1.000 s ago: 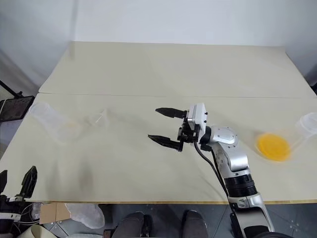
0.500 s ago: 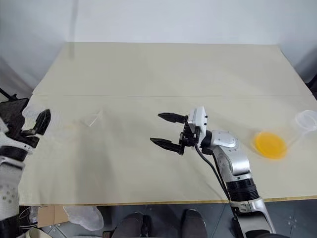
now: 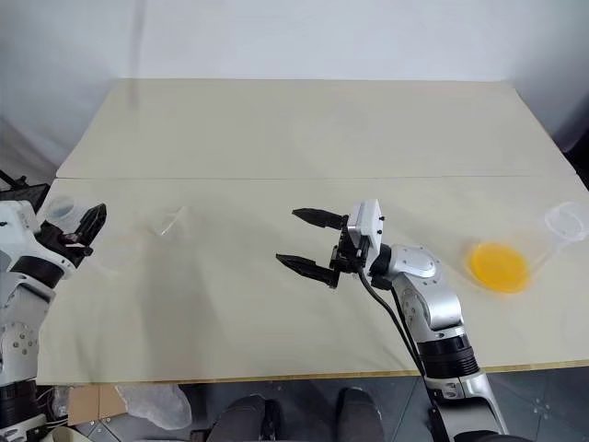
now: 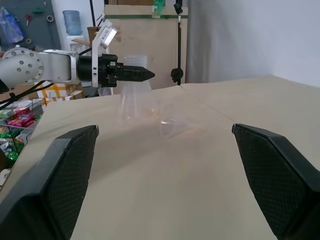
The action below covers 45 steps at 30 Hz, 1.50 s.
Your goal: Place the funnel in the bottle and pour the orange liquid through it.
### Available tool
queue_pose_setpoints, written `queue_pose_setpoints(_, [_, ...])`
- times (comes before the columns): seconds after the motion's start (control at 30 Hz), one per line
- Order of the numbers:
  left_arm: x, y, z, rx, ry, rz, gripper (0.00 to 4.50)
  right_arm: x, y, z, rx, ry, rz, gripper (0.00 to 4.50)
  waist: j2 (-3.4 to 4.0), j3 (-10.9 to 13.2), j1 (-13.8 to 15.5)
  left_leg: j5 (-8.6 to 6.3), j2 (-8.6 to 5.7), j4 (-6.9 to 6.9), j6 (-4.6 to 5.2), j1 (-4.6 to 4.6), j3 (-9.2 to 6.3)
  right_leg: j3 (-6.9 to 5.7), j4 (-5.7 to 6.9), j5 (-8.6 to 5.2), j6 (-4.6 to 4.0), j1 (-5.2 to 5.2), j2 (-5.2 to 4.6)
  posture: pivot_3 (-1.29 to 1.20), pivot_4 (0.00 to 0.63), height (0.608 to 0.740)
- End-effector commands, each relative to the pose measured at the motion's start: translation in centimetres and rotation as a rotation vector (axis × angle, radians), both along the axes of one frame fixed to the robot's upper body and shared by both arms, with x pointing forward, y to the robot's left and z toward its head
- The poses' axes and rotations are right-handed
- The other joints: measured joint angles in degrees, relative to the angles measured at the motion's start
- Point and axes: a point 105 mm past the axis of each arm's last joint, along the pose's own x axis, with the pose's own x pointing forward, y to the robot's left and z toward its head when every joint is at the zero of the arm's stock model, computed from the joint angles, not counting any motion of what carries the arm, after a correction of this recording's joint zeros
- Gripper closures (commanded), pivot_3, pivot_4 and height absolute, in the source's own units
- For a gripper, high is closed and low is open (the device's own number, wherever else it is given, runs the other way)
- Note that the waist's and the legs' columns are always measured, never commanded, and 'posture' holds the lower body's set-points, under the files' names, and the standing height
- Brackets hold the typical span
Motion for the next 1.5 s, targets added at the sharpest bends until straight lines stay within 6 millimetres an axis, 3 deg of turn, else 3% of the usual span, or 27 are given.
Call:
queue_pose_setpoints(0.03, [-0.5, -0.3, 0.4, 0.052, 0.002, -0.016, 2.12, -0.6, 0.0, 1.1, 0.033, -0.046, 0.004, 0.00, 0.00, 0.0, 0.0, 0.00, -0.01, 0.00, 0.00, 0.01, 0.00, 0.02, 0.01, 0.00, 0.00, 0.00, -0.01, 0.00, 0.150, 0.740])
queue_pose_setpoints(0.17, [-0.8, -0.5, 1.6, 0.082, -0.036, -0.046, 2.12, -0.5, -0.2, 1.0, 0.031, -0.050, -0.009, 0.00, 0.00, 0.0, 0.0, 0.00, 0.00, 0.00, 0.00, 0.01, 0.00, 0.03, 0.01, 0.00, 0.00, 0.00, -0.01, 0.00, 0.150, 0.740])
queue_pose_setpoints(0.33, [-1.0, -3.6, 5.5, 0.103, -0.179, -0.224, 2.12, -0.9, -1.2, 1.2, 0.026, -0.056, -0.034, 0.00, -0.07, 0.0, 0.2, 0.00, 0.00, 0.02, 0.00, -0.03, -0.03, 0.03, 0.00, 0.00, 0.00, 0.00, -0.01, 0.00, 0.150, 0.740])
queue_pose_setpoints(0.4, [-0.6, -6.9, 6.8, 0.142, -0.189, -0.396, 2.12, -1.0, -2.3, 1.3, 0.013, -0.059, -0.070, 0.00, -0.08, 0.0, 0.4, 0.00, -0.01, 0.02, 0.00, -0.03, -0.02, 0.06, 0.00, 0.00, 0.00, 0.00, -0.03, 0.00, 0.150, 0.740])
queue_pose_setpoints(0.47, [-0.5, -10.8, 6.9, 0.179, -0.168, -0.622, 2.12, -0.9, -3.6, 1.4, 0.001, -0.058, -0.132, 0.00, -0.08, 0.0, 0.9, 0.00, -0.02, 0.03, 0.00, -0.03, -0.06, 0.04, 0.01, 0.00, 0.00, 0.01, -0.02, 0.00, 0.150, 0.740])
queue_pose_setpoints(0.63, [0.8, -18.4, 5.5, 0.223, -0.112, -1.018, 2.12, -1.4, -6.8, 2.4, -0.030, -0.071, -0.285, 0.00, -0.05, 0.1, 1.7, 0.00, -0.08, 0.04, 0.00, -0.03, 0.09, 0.13, -0.07, 0.00, 0.00, 0.00, 0.01, 0.00, 0.150, 0.740])
queue_pose_setpoints(0.7, [1.8, -21.9, 4.7, 0.235, -0.107, -1.161, 2.12, -2.1, -9.1, 2.0, -0.058, -0.063, -0.388, 0.00, -0.05, 0.1, 2.4, 0.00, -0.07, 0.04, 0.00, -0.03, 0.12, 0.13, -0.07, 0.00, 0.00, 0.00, 0.05, 0.00, 0.150, 0.740])
queue_pose_setpoints(0.8, [3.3, -26.1, 3.6, 0.296, -0.116, -1.288, 2.12, -3.3, -12.1, 1.3, -0.086, -0.050, -0.537, 0.00, -0.09, 0.1, 3.3, 0.00, -0.09, 0.06, 0.00, -0.09, 0.59, 0.06, -0.17, 0.00, 0.00, 0.02, 0.08, 0.00, 0.150, 0.740])
queue_pose_setpoints(0.9, [4.4, -28.8, 2.5, 0.306, -0.122, -1.350, 2.12, -4.8, -13.5, 0.6, -0.099, -0.038, -0.629, 0.00, -0.09, 0.1, 3.0, 0.01, -0.11, 0.00, 0.03, -0.19, 0.77, 0.07, -0.49, 0.01, 0.03, 0.00, 0.10, 0.00, 0.150, 0.740])
queue_pose_setpoints(1.03, [5.2, -31.6, 1.0, 0.347, -0.124, -1.397, 2.12, -6.9, -13.8, 0.0, -0.092, -0.014, -0.709, 0.00, -0.10, 0.1, 2.6, 0.02, -0.04, -0.05, 0.04, -0.13, 0.92, 0.13, -0.52, 0.01, 0.03, -0.05, 0.14, 0.00, 0.150, 0.740])
queue_pose_setpoints(1.2, [5.6, -32.7, 1.0, 0.342, -0.143, -1.427, 2.12, -8.4, -13.1, -0.2, -0.072, 0.007, -0.764, 0.00, -0.11, 0.1, 2.9, 0.05, -0.04, 0.06, 0.07, -0.12, 0.95, 0.23, -0.51, 0.01, 0.03, -0.03, 0.13, 0.00, 0.150, 0.740])
queue_pose_setpoints(1.4, [5.1, -32.6, 1.6, 0.289, -0.161, -1.481, 0.15, -8.4, -12.8, -0.1, -0.059, 0.003, -0.784, 0.00, -0.12, 0.1, 2.9, 0.04, -0.04, 0.12, 0.10, -0.14, 0.95, 0.27, -0.49, 0.01, 0.04, -0.03, 0.13, 0.00, 0.150, 0.740])
queue_pose_setpoints(1.5, [4.6, -31.7, 2.2, 0.275, -0.182, -1.505, 0.04, -8.0, -13.2, 0.1, -0.061, -0.007, -0.786, 0.00, -0.12, 0.1, 2.9, 0.04, -0.04, 0.12, 0.10, -0.14, 0.94, 0.26, -0.47, 0.01, 0.04, -0.03, 0.13, 0.00, 0.150, 0.740])
